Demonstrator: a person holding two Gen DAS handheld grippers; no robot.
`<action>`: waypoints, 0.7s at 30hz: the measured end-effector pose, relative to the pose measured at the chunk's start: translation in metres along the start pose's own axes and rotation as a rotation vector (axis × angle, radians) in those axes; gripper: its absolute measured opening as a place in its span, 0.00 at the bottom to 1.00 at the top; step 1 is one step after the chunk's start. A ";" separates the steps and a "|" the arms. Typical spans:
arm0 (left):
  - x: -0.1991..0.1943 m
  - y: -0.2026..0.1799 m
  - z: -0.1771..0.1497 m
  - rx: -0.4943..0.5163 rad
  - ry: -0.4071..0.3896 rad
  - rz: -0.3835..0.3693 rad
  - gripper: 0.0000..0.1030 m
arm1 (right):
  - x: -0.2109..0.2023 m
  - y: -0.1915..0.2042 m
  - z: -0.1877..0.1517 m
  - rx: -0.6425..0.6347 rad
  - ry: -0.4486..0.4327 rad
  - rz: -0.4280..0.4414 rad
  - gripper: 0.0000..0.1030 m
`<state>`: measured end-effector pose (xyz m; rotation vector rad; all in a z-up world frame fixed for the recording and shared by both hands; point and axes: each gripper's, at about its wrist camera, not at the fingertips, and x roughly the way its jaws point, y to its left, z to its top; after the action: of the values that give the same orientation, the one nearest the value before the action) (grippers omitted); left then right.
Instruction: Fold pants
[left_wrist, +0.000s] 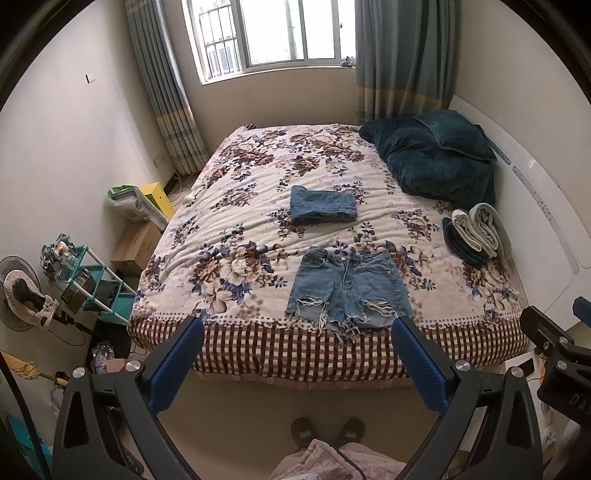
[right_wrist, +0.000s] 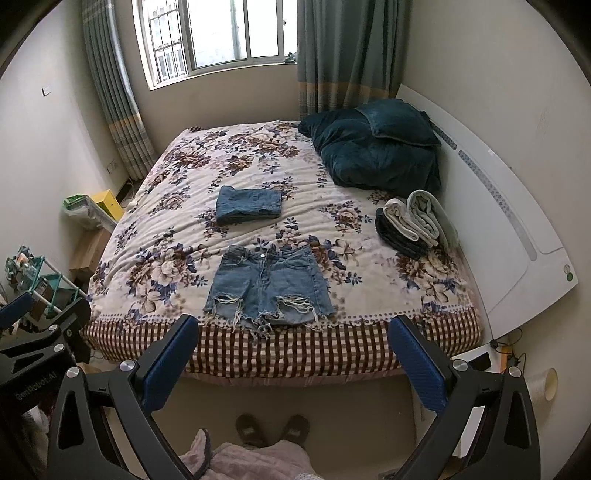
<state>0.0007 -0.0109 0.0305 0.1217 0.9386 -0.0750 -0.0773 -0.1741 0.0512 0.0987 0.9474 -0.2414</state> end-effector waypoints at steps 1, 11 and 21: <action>0.001 0.000 0.000 -0.001 0.001 -0.001 1.00 | 0.000 0.000 0.000 -0.001 -0.001 0.000 1.00; 0.002 -0.003 -0.002 0.000 -0.001 -0.005 1.00 | -0.002 -0.002 0.000 0.001 -0.007 0.000 1.00; -0.001 -0.005 0.003 -0.002 -0.010 -0.004 1.00 | -0.003 -0.008 0.001 0.005 -0.012 0.005 1.00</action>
<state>0.0021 -0.0160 0.0330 0.1180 0.9287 -0.0781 -0.0805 -0.1819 0.0545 0.1044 0.9349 -0.2398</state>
